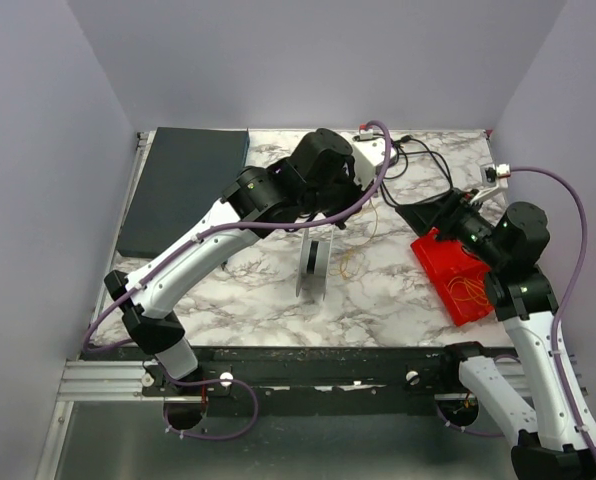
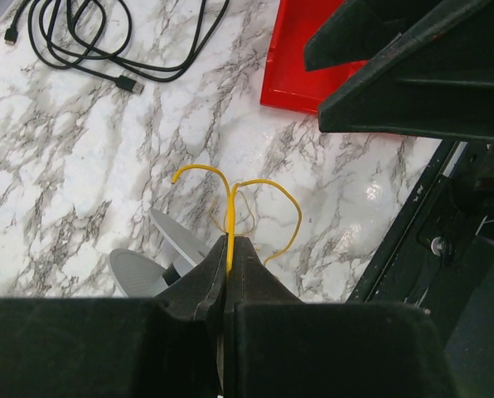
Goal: Wrap the cables
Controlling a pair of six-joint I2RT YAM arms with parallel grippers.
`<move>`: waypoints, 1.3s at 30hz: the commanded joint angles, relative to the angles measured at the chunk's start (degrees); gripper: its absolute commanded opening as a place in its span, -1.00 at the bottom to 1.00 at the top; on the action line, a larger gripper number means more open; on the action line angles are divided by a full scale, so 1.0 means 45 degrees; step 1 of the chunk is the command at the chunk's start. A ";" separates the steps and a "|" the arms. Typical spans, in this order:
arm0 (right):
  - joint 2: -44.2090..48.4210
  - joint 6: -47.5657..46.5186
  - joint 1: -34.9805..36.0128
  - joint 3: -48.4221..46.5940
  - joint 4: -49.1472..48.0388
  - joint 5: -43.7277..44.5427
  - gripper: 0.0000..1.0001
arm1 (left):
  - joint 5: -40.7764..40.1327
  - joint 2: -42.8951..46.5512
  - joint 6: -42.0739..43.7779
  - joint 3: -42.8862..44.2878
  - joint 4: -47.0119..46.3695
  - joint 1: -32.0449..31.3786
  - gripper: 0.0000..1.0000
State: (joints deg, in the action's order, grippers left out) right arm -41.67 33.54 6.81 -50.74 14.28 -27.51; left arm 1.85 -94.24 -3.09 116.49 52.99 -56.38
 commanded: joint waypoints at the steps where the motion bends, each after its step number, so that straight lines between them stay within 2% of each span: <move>1: -0.0011 -0.0543 0.0186 -0.0077 -0.0629 -0.1154 0.42 | -0.0313 -0.0074 -0.0316 0.0265 0.0226 -0.0049 -1.00; 6: -0.0630 -0.0921 0.1221 -0.0619 -0.0469 -0.0322 0.34 | -0.0273 -0.0160 -0.0482 0.0296 0.0222 -0.0049 -1.00; 12: -0.1561 -0.1795 0.4407 -0.1470 -0.0029 0.3143 0.32 | -0.0309 -0.0130 -0.0546 0.0130 0.0216 -0.0049 -1.00; 18: -0.2450 -0.2167 0.5597 -0.1982 -0.0165 0.4721 0.30 | -0.0312 0.0001 -0.0524 -0.0123 0.0304 -0.0049 -1.00; 21: -0.2433 -0.2287 0.5837 -0.2098 -0.0313 0.5277 0.26 | -0.0312 0.0133 -0.0486 -0.0310 0.0338 -0.0030 -1.00; 24: -0.2670 -0.2372 0.5924 -0.2402 -0.0250 0.5527 0.13 | -0.0301 0.0180 -0.0483 -0.0446 0.0338 0.0009 -1.00; 39: -0.3687 -0.2841 0.6646 -0.3141 -0.0426 0.6457 -0.06 | 0.0202 0.0652 -0.0700 -0.1321 -0.0031 0.0161 -1.00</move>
State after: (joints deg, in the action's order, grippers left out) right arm -57.60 21.89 35.81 -62.54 14.17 -0.64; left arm 0.47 -93.84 -5.41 111.37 52.90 -55.51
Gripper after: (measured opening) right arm 0.474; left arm 0.012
